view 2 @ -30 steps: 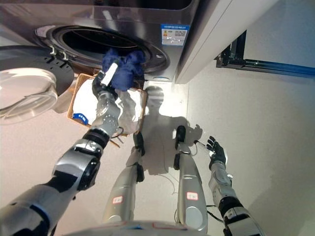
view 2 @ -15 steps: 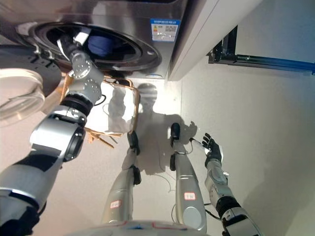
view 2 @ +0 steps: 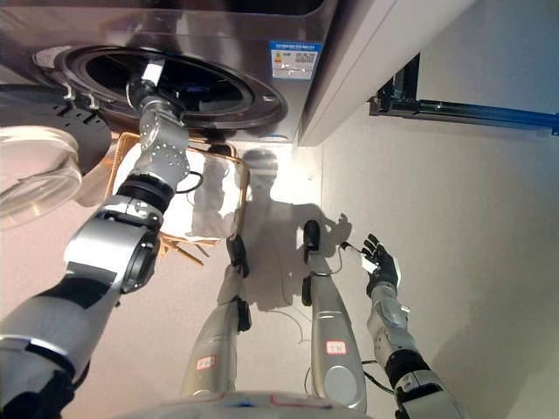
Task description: Put the clothes in the basket into the washing machine.
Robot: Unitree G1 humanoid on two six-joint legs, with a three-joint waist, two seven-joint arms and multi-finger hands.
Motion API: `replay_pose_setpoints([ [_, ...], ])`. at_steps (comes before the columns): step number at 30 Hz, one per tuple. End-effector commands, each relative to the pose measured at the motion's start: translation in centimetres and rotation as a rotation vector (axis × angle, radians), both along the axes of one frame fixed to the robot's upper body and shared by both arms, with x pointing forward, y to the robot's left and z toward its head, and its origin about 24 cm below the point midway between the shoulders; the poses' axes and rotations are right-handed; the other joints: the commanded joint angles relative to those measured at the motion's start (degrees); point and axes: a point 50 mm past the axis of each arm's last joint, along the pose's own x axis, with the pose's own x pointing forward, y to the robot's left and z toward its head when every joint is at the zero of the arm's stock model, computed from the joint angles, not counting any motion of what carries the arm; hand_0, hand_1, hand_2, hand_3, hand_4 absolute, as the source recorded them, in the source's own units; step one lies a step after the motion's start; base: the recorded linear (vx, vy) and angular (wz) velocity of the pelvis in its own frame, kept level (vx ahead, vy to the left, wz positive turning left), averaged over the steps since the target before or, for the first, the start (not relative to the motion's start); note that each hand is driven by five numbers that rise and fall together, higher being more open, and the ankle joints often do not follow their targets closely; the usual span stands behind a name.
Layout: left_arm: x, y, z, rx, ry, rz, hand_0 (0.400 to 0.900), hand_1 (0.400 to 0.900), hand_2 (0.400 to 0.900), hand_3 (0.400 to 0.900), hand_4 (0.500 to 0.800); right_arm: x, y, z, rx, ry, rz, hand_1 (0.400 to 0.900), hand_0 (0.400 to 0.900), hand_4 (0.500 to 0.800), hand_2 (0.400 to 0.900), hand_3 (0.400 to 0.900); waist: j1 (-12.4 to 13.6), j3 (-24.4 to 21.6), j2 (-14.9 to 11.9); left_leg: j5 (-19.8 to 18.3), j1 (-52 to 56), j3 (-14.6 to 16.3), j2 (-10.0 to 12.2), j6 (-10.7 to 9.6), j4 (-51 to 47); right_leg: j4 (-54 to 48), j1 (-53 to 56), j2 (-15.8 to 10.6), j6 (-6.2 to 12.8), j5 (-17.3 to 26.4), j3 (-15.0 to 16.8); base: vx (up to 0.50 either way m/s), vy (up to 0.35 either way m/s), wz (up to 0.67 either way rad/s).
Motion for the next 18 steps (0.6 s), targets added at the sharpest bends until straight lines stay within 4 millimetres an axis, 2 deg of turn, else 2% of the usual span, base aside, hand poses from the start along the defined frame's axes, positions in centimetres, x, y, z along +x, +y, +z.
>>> replay_pose_setpoints([
  [1, -0.5, 1.6, 2.9, 0.019, -0.167, 0.073, 0.9, 0.9, 0.9, 0.9, 0.8, -4.0, -2.7, -1.8, -0.029, 0.093, -0.085, 0.9, 0.9, 0.8, 0.9, 0.9, -0.59, -5.19, 1.94, -5.4, 3.05, -1.2, -2.68, 0.45, -0.09, -12.11, 7.42, 0.83, 1.5, 5.52, 2.48, 0.0, 0.0, 0.0],
  [6, -0.6, 2.7, -0.1, 0.053, -0.046, 0.117, 0.9, 0.9, 0.9, 0.9, 0.8, -4.3, -2.6, -2.2, -0.031, 0.111, -0.09, 0.9, 0.9, 0.8, 0.9, 0.9, -0.28, -4.93, 1.84, -5.56, 3.84, -1.49, -2.72, 0.48, 0.38, -11.67, 8.3, 0.9, 1.32, 5.34, 2.36, -0.02, -0.005, 0.03],
  [7, -0.6, 2.7, -0.1, 0.053, -0.046, 0.117, 0.9, 0.9, 0.9, 0.9, 0.8, -4.3, -2.6, -2.2, -0.031, 0.111, -0.09, 0.9, 0.9, 0.8, 0.9, 0.9, -0.28, -4.92, 1.84, -5.56, 3.85, -1.49, -2.72, 0.48, 0.38, -11.67, 8.32, 0.9, 1.32, 5.34, 2.36, -0.04, -0.016, 0.07],
  [11, -1.6, 2.8, -5.5, 0.069, 0.091, 0.127, 0.9, 0.9, 0.9, 0.9, 0.8, -4.2, -2.5, -2.1, -0.014, 0.099, -0.112, 0.9, 0.9, 0.8, 0.9, 0.9, 0.41, -4.32, 1.47, -5.61, 4.81, -1.84, -2.71, 0.39, 0.8, -11.71, 9.85, 0.95, 1.21, 5.36, 1.95, -0.05, -0.028, 0.11],
  [12, -2.0, 2.9, -7.9, 0.11, 0.177, 0.126, 0.9, 0.9, 0.9, 0.9, 0.8, -4.2, -2.3, -2.2, -0.013, 0.102, -0.114, 0.9, 0.9, 0.8, 0.9, 0.9, 0.73, -4.29, 1.41, -5.56, 5.07, -1.99, -2.67, 0.37, 0.96, -11.65, 10.2, 0.96, 1.14, 5.29, 1.81, -0.04, -0.022, 0.1],
  [13, -2.4, 2.9, -9.1, 0.114, 0.211, 0.124, 0.9, 0.9, 0.9, 0.9, 0.8, -4.2, -2.2, -2.3, -0.009, 0.108, -0.113, 0.9, 0.9, 0.8, 0.9, 0.9, 0.98, -4.4, 1.39, -5.58, 5.4, -2.03, -2.69, 0.38, 1.04, -11.63, 10.61, 1.05, 1.09, 5.22, 1.81, -0.02, -0.029, 0.14],
  [18, -6.4, 2.7, -18.5, 0.165, 0.488, 0.063, 0.9, 0.9, 0.9, 0.9, 0.8, -3.7, -2.2, -2.7, 0.001, 0.147, -0.138, 0.9, 0.9, 0.8, 0.9, 0.9, 2.8, -5.46, 1.36, -5.93, 8.69, -2.82, -2.72, 0.44, 0.97, -11.51, 14.12, 1.17, 0.85, 4.71, 1.32, 0.0, -0.015, 0.09],
])
